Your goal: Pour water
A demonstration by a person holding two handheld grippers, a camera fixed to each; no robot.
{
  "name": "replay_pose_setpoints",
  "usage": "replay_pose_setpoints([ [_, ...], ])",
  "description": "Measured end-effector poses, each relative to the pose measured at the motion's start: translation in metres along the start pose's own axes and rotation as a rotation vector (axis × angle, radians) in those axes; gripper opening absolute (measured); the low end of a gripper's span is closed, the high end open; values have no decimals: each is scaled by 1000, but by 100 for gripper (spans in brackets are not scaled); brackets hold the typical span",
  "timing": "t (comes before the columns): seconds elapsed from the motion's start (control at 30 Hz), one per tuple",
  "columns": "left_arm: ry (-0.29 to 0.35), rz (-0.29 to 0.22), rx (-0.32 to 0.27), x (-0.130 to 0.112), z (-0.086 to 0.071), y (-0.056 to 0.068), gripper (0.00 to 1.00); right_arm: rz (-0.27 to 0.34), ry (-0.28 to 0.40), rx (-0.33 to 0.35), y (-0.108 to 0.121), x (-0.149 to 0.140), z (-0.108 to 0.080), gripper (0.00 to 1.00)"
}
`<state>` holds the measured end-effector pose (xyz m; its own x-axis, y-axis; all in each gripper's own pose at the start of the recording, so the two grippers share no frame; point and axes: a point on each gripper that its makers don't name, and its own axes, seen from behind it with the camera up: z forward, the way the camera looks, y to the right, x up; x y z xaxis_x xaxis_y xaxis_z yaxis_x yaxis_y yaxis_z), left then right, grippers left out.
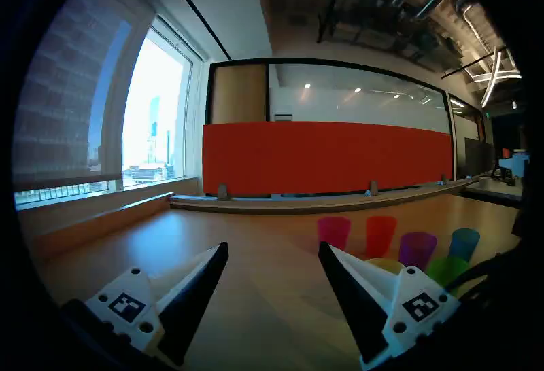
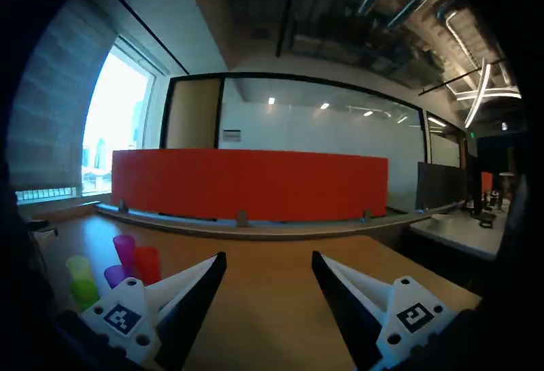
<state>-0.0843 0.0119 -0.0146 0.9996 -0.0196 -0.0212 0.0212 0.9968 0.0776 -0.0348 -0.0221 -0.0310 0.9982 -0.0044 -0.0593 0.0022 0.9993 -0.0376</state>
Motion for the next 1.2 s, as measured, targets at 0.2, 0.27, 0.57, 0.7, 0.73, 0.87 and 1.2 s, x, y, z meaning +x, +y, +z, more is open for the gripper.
replay_pose_setpoints([
  [0.2, 0, -1, 0, 0, 0, 1, 99, -17, 25, 21, -9, -9, 9, 97],
  [0.27, 0, 0, 0, -1, 0, 1, 99, -15, 36, 23, -10, -12, 11, 97],
  [0.57, 0, 0, 0, 0, 1, 2, 99, -22, 67, 53, -9, -30, 12, 99],
  [0.7, 1, 0, 0, 0, 1, 2, 99, -4, 73, 55, -5, -35, 12, 99],
  [0.73, 1, 0, 0, 0, 1, 2, 99, 1, 71, 51, -3, -37, 13, 99],
  [0.87, 1, 0, 0, 0, 1, 2, 99, 21, 62, 41, 5, -43, 15, 99],
  [1.2, 1, 0, 0, -1, 1, 0, 99, 61, 35, 38, 12, -58, 19, 99],
])
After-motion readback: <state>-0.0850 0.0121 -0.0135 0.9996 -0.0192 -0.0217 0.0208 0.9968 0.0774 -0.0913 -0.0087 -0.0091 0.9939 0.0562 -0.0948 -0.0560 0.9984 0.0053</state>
